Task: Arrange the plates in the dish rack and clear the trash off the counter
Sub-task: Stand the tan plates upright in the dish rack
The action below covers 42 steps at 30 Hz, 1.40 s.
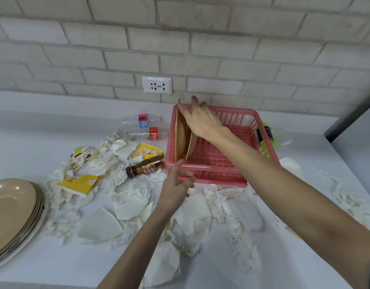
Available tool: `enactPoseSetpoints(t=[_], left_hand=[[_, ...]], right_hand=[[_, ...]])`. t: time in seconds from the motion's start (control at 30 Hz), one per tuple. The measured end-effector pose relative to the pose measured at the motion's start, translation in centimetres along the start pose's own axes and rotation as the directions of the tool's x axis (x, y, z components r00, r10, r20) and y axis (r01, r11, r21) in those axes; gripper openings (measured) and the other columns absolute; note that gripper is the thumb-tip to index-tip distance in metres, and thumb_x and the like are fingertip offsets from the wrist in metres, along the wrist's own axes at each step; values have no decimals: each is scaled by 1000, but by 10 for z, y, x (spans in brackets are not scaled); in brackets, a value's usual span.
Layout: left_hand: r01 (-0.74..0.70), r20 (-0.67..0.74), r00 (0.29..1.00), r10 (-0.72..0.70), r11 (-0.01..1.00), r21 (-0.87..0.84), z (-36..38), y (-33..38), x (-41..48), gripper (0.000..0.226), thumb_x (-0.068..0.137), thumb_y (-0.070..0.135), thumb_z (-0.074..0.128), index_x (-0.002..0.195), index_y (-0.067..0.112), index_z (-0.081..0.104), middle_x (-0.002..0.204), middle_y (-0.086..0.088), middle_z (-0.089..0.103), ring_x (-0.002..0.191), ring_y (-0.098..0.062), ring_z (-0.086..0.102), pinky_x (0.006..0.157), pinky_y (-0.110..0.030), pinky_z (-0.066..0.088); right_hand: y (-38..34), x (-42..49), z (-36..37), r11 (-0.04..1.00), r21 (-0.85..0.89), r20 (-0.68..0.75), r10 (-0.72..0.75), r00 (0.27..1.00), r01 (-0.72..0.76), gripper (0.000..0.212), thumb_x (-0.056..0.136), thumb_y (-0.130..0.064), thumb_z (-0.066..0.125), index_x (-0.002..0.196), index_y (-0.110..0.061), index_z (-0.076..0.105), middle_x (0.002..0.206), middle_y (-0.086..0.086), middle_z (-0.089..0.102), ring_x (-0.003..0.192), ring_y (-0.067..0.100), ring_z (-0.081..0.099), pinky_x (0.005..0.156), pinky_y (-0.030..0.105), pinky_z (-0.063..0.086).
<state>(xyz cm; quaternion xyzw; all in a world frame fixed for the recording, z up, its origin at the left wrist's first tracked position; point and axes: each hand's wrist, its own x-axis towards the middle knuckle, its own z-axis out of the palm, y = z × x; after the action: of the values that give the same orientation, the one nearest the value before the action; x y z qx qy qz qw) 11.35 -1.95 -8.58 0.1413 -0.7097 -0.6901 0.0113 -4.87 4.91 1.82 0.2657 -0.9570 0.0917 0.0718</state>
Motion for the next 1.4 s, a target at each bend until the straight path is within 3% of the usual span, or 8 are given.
enactPoseSetpoints(t=[0.1, 0.33, 0.6, 0.77, 0.9, 1.13, 1.23, 1.4], left_hand=[[-8, 4, 1000, 8, 1000, -15, -8, 3, -7, 51, 95, 9, 61, 140, 25, 46, 105, 0, 65, 81, -10, 66, 58, -20, 49], [-129, 34, 991, 128, 991, 24, -57, 9, -19, 21, 95, 6, 58, 110, 18, 68, 89, 0, 72, 73, -15, 68, 60, -23, 48], [-103, -95, 988, 119, 982, 155, -167, 4, -49, 19, 97, 1, 55, 91, 5, 73, 47, 16, 47, 49, -4, 37, 52, -19, 29], [-2, -315, 946, 79, 972, 236, -281, -27, -78, 19, 96, 5, 57, 92, 13, 74, 51, 8, 32, 51, -13, 28, 50, -26, 24], [77, -448, 892, 64, 954, 290, -361, -47, -98, 21, 95, 3, 56, 91, 15, 72, 48, 13, 35, 48, -6, 31, 48, -19, 26], [189, -538, 837, 104, 866, 462, -463, -69, -114, 13, 91, 11, 62, 92, 20, 71, 73, 3, 62, 67, -13, 56, 68, -22, 48], [251, -579, 795, 180, 772, 584, -498, -84, -110, 21, 86, 19, 67, 106, 25, 69, 102, 8, 65, 97, -15, 59, 85, -35, 51], [372, -581, 810, 79, 696, 614, -533, -104, -98, 52, 79, 31, 76, 127, 23, 57, 135, 0, 50, 120, -25, 49, 97, -47, 45]], right_hand=[[0, -3, -1, 983, 141, -15, 124, 992, -121, 58, 102, -51, 30, 146, -13, 32, 136, 24, 43, 115, 44, 52, 91, 53, 47], [-28, -36, -11, 970, 176, -322, -102, 941, 166, 32, 97, -29, 48, 123, -13, 57, 111, 5, 53, 97, 25, 56, 87, 42, 45], [-145, -77, 39, 657, 740, -111, -86, 990, 141, 20, 89, -15, 55, 72, -12, 65, 55, -1, 58, 53, 22, 55, 57, 44, 49], [-235, -79, 86, 563, 827, 88, -150, 985, 12, 21, 91, -8, 57, 72, -4, 64, 49, 4, 57, 42, 8, 51, 51, 27, 41], [-292, -74, 121, 549, 835, 166, -198, 966, -31, 35, 90, -16, 55, 63, 5, 48, 51, 18, 44, 48, 14, 38, 53, 30, 33], [-353, -62, 153, 649, 760, 180, -236, 955, 17, 44, 82, -11, 53, 53, -22, 22, 50, -3, 22, 51, 10, 20, 55, 33, 28], [-363, -62, 166, 686, 728, 230, -217, 949, -20, 36, 80, -21, 51, 51, -20, 30, 50, 2, 32, 50, 12, 29, 57, 37, 41], [-372, -62, 180, 722, 680, 317, -134, 939, -127, 26, 87, -23, 55, 65, -9, 55, 52, -2, 49, 52, 14, 42, 56, 31, 34]])
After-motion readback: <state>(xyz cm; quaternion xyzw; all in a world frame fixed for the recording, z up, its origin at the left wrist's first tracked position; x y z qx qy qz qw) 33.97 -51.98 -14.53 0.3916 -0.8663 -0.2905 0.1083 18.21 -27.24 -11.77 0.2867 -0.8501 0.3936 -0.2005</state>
